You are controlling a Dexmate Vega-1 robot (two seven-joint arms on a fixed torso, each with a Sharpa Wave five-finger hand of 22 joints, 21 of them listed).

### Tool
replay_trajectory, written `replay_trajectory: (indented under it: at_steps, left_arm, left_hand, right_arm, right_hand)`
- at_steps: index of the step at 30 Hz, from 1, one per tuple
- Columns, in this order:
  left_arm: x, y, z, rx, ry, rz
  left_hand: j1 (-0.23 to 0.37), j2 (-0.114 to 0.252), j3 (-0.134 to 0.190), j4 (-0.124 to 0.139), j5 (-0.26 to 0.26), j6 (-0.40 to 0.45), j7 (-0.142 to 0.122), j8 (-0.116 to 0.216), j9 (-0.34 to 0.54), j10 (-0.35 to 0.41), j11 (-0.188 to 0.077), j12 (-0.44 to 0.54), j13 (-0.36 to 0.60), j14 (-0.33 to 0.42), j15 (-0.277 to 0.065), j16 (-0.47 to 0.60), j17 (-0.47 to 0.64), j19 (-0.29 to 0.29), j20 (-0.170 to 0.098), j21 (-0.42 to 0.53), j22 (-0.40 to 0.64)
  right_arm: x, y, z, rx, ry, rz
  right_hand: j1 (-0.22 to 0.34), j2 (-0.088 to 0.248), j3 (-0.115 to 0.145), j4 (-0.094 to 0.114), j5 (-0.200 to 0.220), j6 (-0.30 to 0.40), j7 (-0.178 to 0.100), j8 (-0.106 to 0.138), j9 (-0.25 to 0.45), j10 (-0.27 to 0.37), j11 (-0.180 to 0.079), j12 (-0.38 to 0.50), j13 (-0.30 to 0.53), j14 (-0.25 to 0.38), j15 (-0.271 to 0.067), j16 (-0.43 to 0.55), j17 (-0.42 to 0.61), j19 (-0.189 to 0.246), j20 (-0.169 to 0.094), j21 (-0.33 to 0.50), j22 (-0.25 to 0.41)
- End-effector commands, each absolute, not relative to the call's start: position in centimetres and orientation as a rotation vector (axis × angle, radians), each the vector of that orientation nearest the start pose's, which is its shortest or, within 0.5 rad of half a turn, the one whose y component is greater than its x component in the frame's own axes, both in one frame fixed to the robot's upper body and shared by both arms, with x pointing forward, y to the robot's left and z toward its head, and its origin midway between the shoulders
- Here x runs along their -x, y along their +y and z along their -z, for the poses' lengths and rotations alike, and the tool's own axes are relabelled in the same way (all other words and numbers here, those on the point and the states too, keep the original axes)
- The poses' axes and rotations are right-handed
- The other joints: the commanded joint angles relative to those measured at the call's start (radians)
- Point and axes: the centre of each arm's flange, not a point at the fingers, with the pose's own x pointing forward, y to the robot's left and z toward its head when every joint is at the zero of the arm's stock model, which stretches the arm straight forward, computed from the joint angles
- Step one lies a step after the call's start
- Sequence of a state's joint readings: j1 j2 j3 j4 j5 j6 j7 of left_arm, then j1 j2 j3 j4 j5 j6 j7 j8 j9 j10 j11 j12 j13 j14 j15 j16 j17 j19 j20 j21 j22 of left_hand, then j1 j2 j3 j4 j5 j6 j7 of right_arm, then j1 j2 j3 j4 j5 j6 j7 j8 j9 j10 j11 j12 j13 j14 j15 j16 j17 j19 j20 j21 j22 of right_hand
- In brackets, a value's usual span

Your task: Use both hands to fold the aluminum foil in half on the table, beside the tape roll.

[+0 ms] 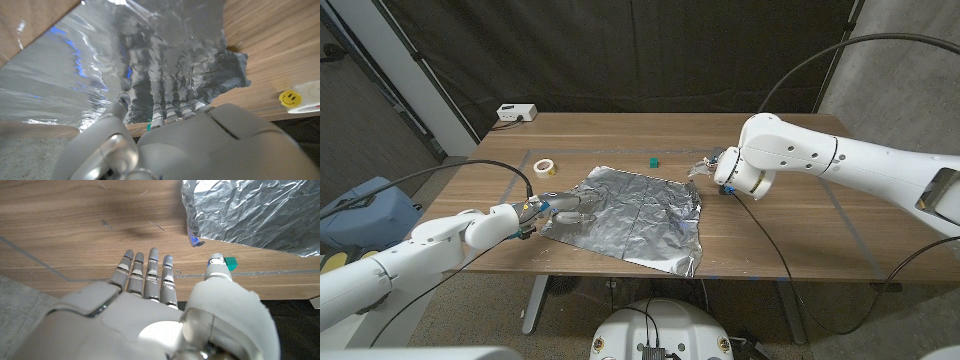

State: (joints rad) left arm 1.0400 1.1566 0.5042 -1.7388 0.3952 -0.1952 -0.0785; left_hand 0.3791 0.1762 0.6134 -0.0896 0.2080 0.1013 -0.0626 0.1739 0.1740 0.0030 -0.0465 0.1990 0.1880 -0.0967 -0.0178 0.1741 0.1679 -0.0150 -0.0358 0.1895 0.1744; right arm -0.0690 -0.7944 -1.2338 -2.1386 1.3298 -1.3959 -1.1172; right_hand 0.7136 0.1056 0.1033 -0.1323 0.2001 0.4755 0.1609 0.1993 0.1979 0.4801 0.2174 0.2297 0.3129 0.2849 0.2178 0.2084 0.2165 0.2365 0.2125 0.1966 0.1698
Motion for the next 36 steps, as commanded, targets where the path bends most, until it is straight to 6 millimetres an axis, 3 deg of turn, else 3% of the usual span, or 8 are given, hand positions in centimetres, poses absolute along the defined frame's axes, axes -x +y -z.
replay_trajectory:
  at_steps: [1,22,30,36]
  left_arm:
    - [-55.8,31.8,9.7,-1.584,-0.465,0.386]
    - [-55.6,31.8,9.8,-1.579,-0.468,0.375]
    - [-55.6,31.7,9.8,-1.579,-0.476,0.383]
    - [-55.6,31.7,9.8,-1.577,-0.475,0.381]
  left_hand:
    - [0.008,0.002,0.0,-0.001,0.008,-0.001,0.006,0.006,0.004,-0.005,-0.004,0.003,0.005,-0.004,0.005,0.003,0.001,-0.002,0.001,0.006,0.003]
    - [0.011,0.003,-0.001,-0.002,0.01,-0.001,0.006,0.007,0.004,-0.004,-0.004,0.005,0.005,-0.004,0.005,0.004,0.001,-0.003,0.001,0.007,0.003]
    - [0.012,0.004,-0.001,-0.003,0.01,-0.001,0.006,0.007,0.004,-0.007,-0.004,0.004,0.005,-0.004,0.005,0.004,0.001,-0.003,0.001,0.007,0.003]
    - [0.013,0.004,-0.002,-0.003,0.01,0.0,0.004,0.008,0.004,-0.007,-0.004,0.004,0.005,-0.004,0.003,0.004,0.001,-0.003,0.001,0.008,0.003]
  right_arm:
    - [-52.1,-12.5,-1.4,1.16,0.15,0.06]
    - [-53.2,-10.3,-1.1,1.223,0.154,0.062]
    - [-53.5,-9.3,-0.4,1.288,0.137,0.072]
    - [-53.7,-9.0,0.0,1.309,0.108,0.091]
  right_hand:
    - [0.018,0.005,-0.006,-0.002,0.006,0.011,0.046,0.004,0.005,0.004,0.001,0.009,0.006,0.013,-0.002,0.008,0.003,0.0,-0.002,-0.001,0.006]
    - [0.034,0.011,-0.017,0.0,0.007,0.016,0.045,0.005,0.014,0.014,0.001,0.032,0.036,0.035,-0.003,0.011,0.012,0.003,-0.001,-0.001,0.006]
    - [0.067,0.014,-0.011,-0.008,0.015,0.029,0.045,0.007,0.027,0.065,-0.001,0.109,0.082,0.093,-0.02,0.025,0.025,0.016,0.0,0.001,0.006]
    - [0.092,0.015,-0.003,-0.016,0.021,0.05,0.045,0.014,0.034,0.092,-0.018,0.147,0.103,0.132,-0.034,0.037,0.033,0.026,0.0,0.002,0.006]
